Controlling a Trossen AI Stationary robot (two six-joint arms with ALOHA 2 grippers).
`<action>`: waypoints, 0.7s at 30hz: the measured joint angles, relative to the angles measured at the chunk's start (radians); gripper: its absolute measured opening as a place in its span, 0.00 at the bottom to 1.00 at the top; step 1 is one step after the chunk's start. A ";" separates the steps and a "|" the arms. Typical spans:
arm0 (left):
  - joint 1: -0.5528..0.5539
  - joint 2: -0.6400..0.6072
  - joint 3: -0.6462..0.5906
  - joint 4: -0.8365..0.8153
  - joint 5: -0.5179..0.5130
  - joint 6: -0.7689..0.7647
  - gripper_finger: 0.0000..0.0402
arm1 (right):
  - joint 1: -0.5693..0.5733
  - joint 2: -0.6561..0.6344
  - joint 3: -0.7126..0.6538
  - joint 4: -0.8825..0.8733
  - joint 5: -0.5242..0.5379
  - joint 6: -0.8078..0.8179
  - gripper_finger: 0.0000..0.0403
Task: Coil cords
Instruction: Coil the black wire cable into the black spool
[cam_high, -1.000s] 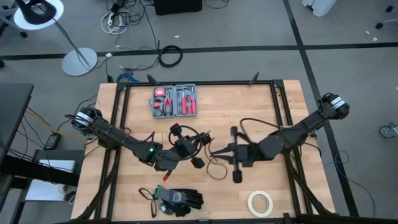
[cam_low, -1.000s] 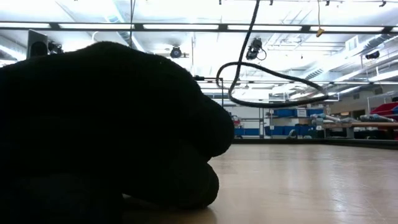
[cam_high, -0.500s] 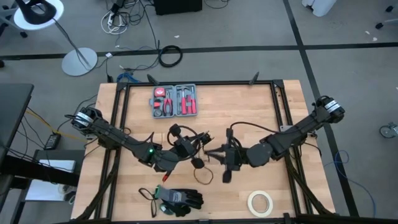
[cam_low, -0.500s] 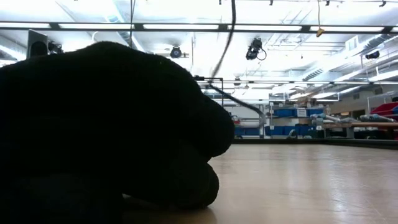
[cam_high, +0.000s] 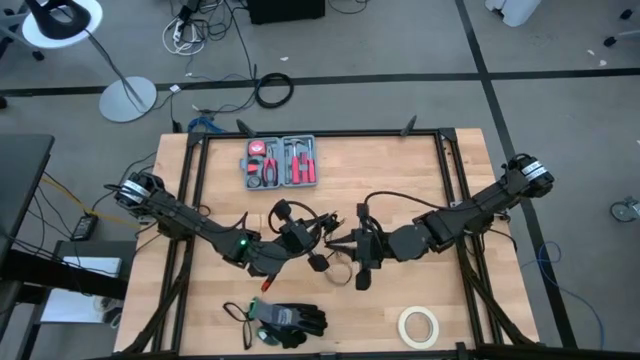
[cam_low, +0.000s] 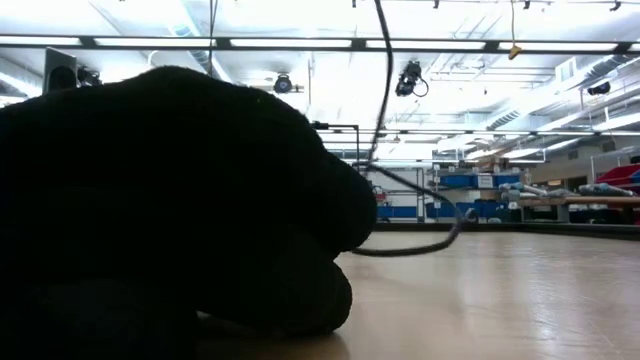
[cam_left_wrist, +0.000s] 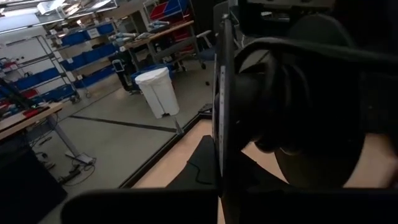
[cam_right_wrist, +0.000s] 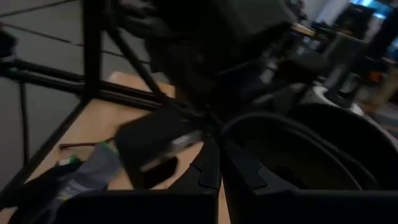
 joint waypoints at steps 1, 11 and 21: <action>0.002 0.000 0.000 0.005 -0.001 -0.004 0.00 | -0.002 0.000 0.000 -0.006 0.032 0.006 0.01; 0.012 0.000 0.018 0.047 0.017 -0.013 0.00 | -0.030 0.000 0.000 -0.009 0.005 0.025 0.01; 0.011 0.001 0.050 0.051 0.014 -0.001 0.00 | -0.030 0.000 0.000 0.002 0.022 0.010 0.01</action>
